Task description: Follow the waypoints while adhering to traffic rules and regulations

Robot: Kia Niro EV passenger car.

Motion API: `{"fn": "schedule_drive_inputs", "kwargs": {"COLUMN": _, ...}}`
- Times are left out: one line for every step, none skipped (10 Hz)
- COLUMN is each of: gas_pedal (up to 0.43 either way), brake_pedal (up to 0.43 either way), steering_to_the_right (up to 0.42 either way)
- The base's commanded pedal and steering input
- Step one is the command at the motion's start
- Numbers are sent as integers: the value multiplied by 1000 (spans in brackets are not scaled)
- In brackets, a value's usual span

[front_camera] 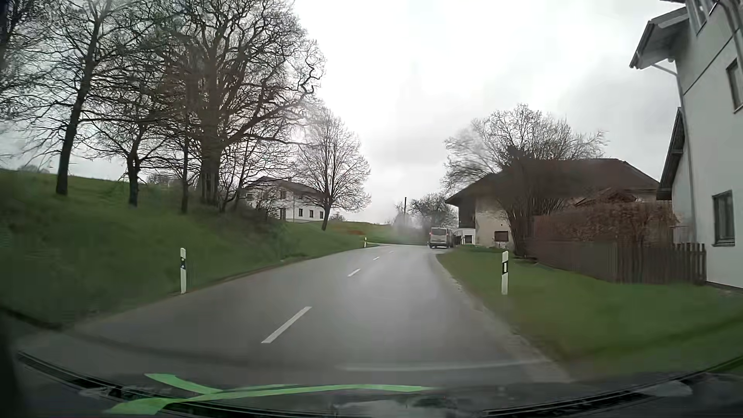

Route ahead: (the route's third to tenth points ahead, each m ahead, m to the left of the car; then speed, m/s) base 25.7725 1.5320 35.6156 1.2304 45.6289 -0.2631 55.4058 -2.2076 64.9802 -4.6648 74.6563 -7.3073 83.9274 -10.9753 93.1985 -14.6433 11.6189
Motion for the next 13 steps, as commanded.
{"fn": "schedule_drive_inputs", "kwargs": {"gas_pedal": 0, "brake_pedal": 0, "steering_to_the_right": -5}}
{"fn": "schedule_drive_inputs", "kwargs": {"gas_pedal": 0, "brake_pedal": 0, "steering_to_the_right": -2}}
{"fn": "schedule_drive_inputs", "kwargs": {"gas_pedal": 0, "brake_pedal": 24, "steering_to_the_right": 0}}
{"fn": "schedule_drive_inputs", "kwargs": {"gas_pedal": 0, "brake_pedal": 116, "steering_to_the_right": 1}}
{"fn": "schedule_drive_inputs", "kwargs": {"gas_pedal": 0, "brake_pedal": 159, "steering_to_the_right": 1}}
{"fn": "schedule_drive_inputs", "kwargs": {"gas_pedal": 0, "brake_pedal": 171, "steering_to_the_right": 2}}
{"fn": "schedule_drive_inputs", "kwargs": {"gas_pedal": 0, "brake_pedal": 177, "steering_to_the_right": 1}}
{"fn": "schedule_drive_inputs", "kwargs": {"gas_pedal": 0, "brake_pedal": 183, "steering_to_the_right": 1}}
{"fn": "schedule_drive_inputs", "kwargs": {"gas_pedal": 0, "brake_pedal": 183, "steering_to_the_right": 1}}
{"fn": "schedule_drive_inputs", "kwargs": {"gas_pedal": 0, "brake_pedal": 189, "steering_to_the_right": 3}}
{"fn": "schedule_drive_inputs", "kwargs": {"gas_pedal": 0, "brake_pedal": 189, "steering_to_the_right": 8}}
{"fn": "schedule_drive_inputs", "kwargs": {"gas_pedal": 0, "brake_pedal": 195, "steering_to_the_right": 11}}
{"fn": "schedule_drive_inputs", "kwargs": {"gas_pedal": 0, "brake_pedal": 195, "steering_to_the_right": 13}}
